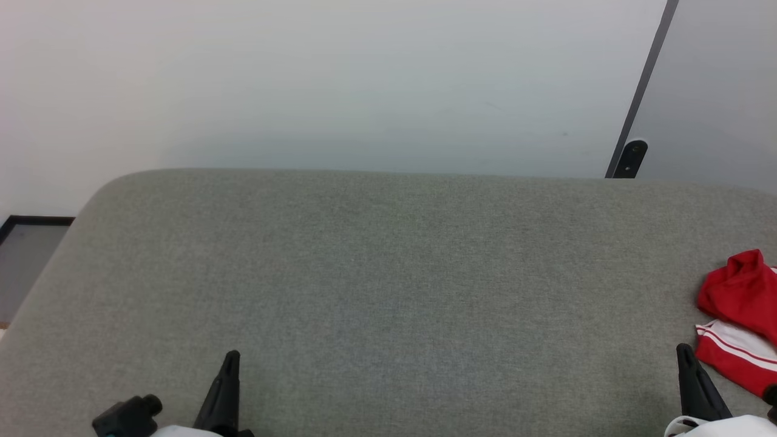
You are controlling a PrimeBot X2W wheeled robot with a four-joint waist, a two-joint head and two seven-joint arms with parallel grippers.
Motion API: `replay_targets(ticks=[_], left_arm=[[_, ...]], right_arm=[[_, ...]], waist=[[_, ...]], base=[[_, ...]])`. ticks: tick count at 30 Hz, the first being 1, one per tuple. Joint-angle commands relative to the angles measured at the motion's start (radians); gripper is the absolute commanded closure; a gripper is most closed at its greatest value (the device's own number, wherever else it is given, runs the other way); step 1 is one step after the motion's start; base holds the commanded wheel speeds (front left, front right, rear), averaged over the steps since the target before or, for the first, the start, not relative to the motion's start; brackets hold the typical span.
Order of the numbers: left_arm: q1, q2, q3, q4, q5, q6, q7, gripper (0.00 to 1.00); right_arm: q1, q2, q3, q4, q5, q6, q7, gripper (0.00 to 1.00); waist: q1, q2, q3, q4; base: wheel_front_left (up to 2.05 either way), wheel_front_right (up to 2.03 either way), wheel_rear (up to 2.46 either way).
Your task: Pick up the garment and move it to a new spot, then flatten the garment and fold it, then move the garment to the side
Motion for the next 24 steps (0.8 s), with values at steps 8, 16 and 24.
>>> replay_targets(ticks=[8, 16, 24], left_arm=[[-0.043, -0.008, 0.028, -0.005, -0.126, -0.001, 0.037, 1.00], [-0.057, -0.018, 0.045, -0.001, -0.220, -0.001, 0.066, 1.00], [-0.071, -0.028, 0.060, 0.003, -0.307, -0.001, 0.093, 1.00]], right_arm=[[-0.043, 0.005, -0.009, -0.013, 0.157, 0.000, 0.035, 1.00], [-0.056, 0.014, -0.012, -0.011, 0.273, 0.000, 0.064, 1.00], [-0.067, 0.022, -0.015, -0.009, 0.379, 0.000, 0.090, 1.00]], waist=[[0.0000, 0.0000, 0.007, 0.001], [0.0000, 0.0000, 0.013, 0.001], [0.0000, 0.0000, 0.019, 0.001]], base=[[0.00, 0.00, 0.00], [0.00, 0.00, 0.00], [0.00, 0.00, 0.00]])
